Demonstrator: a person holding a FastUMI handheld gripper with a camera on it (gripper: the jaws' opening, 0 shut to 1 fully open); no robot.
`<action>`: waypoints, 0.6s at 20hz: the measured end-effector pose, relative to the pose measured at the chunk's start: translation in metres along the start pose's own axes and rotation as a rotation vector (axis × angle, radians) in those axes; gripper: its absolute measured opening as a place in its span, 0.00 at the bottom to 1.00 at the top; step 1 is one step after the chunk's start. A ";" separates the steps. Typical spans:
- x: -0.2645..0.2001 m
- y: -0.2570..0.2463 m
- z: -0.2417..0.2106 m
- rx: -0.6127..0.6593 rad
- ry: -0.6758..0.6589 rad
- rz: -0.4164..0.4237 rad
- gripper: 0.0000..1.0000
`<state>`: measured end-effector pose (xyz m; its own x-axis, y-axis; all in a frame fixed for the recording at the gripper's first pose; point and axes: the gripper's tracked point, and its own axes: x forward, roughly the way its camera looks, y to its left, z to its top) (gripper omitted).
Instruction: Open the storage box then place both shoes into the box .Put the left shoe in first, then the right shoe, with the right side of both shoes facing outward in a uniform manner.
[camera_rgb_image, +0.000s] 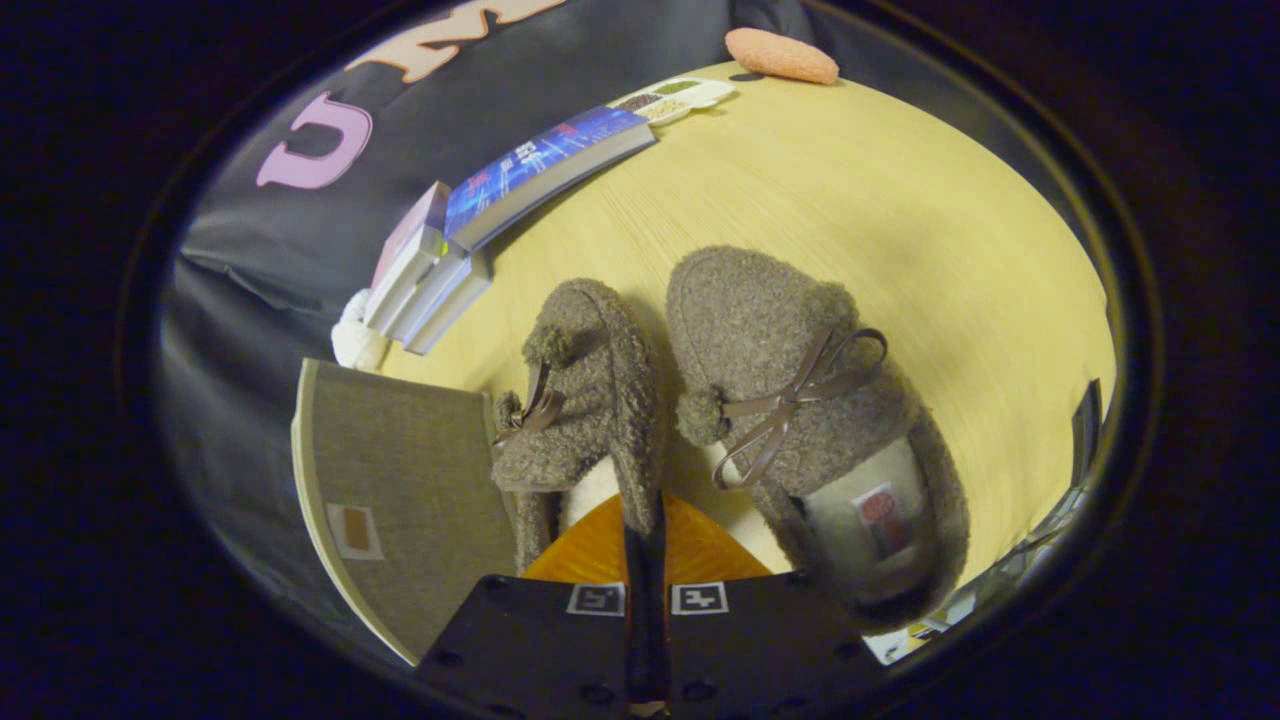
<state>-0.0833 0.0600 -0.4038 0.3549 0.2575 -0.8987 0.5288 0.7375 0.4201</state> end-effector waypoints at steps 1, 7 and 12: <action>-0.006 0.004 0.004 0.010 -0.015 0.011 0.03; -0.075 0.055 0.036 0.007 -0.145 0.102 0.03; -0.125 0.146 0.033 -0.049 -0.205 0.232 0.03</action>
<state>-0.0251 0.1147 -0.2260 0.6125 0.2950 -0.7334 0.3791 0.7045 0.6000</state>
